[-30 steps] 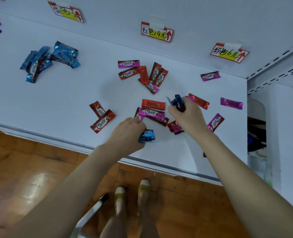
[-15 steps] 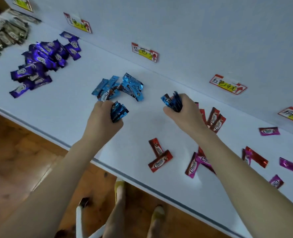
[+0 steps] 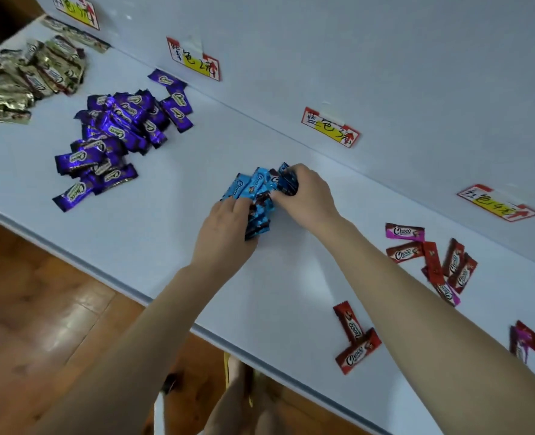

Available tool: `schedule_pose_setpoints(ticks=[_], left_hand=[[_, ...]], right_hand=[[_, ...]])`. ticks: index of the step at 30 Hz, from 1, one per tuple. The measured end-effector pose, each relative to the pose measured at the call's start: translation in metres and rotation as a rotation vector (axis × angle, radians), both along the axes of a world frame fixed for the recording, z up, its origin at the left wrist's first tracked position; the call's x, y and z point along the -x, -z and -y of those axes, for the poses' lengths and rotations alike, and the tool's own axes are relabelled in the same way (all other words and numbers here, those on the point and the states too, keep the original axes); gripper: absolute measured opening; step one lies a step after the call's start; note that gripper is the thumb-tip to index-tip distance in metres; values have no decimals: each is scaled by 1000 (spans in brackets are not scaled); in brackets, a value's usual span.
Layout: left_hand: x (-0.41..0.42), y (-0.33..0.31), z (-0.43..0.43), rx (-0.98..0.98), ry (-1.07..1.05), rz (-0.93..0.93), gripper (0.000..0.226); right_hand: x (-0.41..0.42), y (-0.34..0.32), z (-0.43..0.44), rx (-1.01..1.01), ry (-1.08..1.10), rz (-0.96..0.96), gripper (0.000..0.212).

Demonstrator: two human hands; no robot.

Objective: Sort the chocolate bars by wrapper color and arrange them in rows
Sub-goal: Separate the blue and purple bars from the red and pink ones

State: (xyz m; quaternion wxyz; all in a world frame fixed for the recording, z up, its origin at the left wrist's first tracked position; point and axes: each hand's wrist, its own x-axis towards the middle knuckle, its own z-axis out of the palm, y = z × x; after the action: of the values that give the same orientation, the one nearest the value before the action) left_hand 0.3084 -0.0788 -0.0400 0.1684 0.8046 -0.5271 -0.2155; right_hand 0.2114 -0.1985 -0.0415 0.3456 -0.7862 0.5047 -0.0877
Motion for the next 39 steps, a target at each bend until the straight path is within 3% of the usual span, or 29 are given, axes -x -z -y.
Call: schedule_pose_setpoints(ticks=[5,12,21,26,29,32,35,39], left_hand=[[-4,5,-6,-53,16,28,64],[-8,-2,-12,-67,63,63,75],[13,-13,-21,211,245,149,31],[59,-13,-22,181,441,70,25],[88,-12,-22,145,582,29,34],[116,-6,-24,115,612,14,22],[141,-9,-24,-8,646,20,43],[157,-11,-24,-258,678,255,73]], right_hand=[[-6,5,3,32,-15,-18,49],[-1,3,2,10,-64,-3,57],[53,-7,-4,92,61,-39,34],[113,-21,-18,45,182,-54,29],[152,-27,-28,42,255,-85,26],[189,-33,-43,34,328,-87,21],[223,-35,-63,5,368,-84,22],[264,-31,-89,-31,418,-78,21]])
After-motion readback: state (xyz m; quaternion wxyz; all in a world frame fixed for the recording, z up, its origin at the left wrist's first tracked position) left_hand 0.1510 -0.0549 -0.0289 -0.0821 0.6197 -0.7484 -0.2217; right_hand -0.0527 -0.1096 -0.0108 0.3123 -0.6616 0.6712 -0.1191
